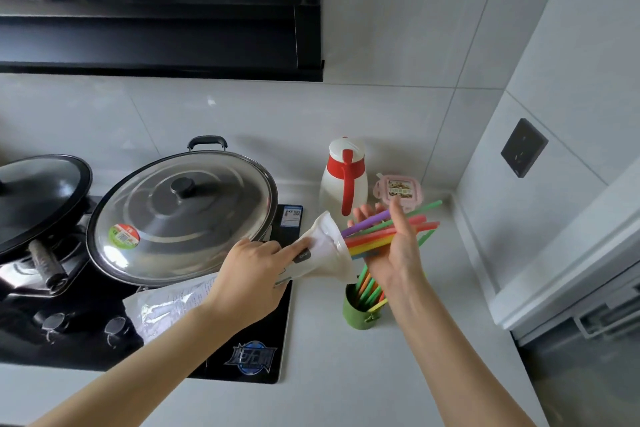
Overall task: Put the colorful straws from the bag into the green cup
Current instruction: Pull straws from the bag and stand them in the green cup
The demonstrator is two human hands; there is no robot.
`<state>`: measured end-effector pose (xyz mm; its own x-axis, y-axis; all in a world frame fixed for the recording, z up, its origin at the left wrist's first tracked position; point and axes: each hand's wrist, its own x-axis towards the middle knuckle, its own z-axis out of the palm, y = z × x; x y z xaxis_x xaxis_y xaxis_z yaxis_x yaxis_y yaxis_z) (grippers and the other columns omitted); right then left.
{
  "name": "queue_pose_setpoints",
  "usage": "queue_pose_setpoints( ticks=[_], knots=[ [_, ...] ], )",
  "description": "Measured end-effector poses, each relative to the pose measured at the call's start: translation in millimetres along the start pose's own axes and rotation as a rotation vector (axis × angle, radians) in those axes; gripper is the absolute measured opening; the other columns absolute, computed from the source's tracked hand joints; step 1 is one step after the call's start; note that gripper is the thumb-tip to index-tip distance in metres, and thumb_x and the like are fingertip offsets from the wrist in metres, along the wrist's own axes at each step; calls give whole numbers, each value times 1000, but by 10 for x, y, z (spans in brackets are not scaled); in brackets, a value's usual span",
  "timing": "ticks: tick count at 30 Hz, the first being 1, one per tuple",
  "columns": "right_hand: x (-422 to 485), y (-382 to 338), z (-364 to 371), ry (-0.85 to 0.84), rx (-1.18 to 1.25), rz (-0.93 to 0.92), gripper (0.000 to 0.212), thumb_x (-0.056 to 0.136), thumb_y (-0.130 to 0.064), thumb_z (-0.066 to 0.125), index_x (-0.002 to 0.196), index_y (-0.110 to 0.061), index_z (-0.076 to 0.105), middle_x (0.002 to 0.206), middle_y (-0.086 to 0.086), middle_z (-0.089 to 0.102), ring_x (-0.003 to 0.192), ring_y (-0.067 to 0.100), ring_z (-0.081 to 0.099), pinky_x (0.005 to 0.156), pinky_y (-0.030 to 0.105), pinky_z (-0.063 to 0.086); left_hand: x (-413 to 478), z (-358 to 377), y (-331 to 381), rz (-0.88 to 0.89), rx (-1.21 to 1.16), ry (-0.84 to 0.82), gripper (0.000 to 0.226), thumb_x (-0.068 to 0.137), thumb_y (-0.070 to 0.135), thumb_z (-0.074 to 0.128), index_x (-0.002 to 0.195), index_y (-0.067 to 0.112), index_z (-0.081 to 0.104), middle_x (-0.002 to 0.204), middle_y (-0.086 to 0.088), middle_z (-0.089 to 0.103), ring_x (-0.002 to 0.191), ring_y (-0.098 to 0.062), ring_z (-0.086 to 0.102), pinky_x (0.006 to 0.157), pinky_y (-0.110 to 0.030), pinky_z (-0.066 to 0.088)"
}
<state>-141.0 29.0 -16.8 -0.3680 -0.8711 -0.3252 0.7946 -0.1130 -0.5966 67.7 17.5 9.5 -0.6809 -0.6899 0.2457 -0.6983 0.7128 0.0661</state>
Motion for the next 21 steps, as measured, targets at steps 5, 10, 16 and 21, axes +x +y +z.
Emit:
queue_pose_setpoints(
  ticks=[5, 10, 16, 21],
  knots=[
    [-70, 94, 72, 70, -37, -28, 30, 92, -35, 56, 79, -8, 60, 72, 10, 69, 67, 23, 70, 72, 37, 57, -21, 32, 39, -30, -43, -13, 74, 47, 8, 82, 118, 19, 63, 56, -1, 59, 47, -26, 56, 50, -28, 46],
    [65, -190, 75, 194, 100, -116, 42, 96, -37, 49, 61, -19, 36, 40, -8, 28, 33, 7, 28, 38, 18, 32, -111, 75, 46, -64, -84, -34, 74, 47, 9, 83, 117, 19, 63, 56, 1, 57, 45, -24, 54, 48, -26, 42],
    [208, -699, -78, 217, 63, -270, 49, 96, -42, 45, 57, -21, 24, 35, -9, 19, 29, 7, 18, 34, 15, 22, -200, 104, -17, -105, -93, -33, 73, 43, 8, 85, 113, 18, 66, 53, 2, 56, 43, -24, 53, 48, -24, 41],
    [266, -1152, -267, 254, 3, -412, 49, 93, -45, 49, 56, -21, 29, 39, -8, 19, 34, 10, 19, 37, 18, 23, -254, 133, -119, -145, -63, -61, 72, 41, 6, 85, 110, 17, 67, 52, 0, 57, 43, -27, 55, 49, -29, 50]
  ],
)
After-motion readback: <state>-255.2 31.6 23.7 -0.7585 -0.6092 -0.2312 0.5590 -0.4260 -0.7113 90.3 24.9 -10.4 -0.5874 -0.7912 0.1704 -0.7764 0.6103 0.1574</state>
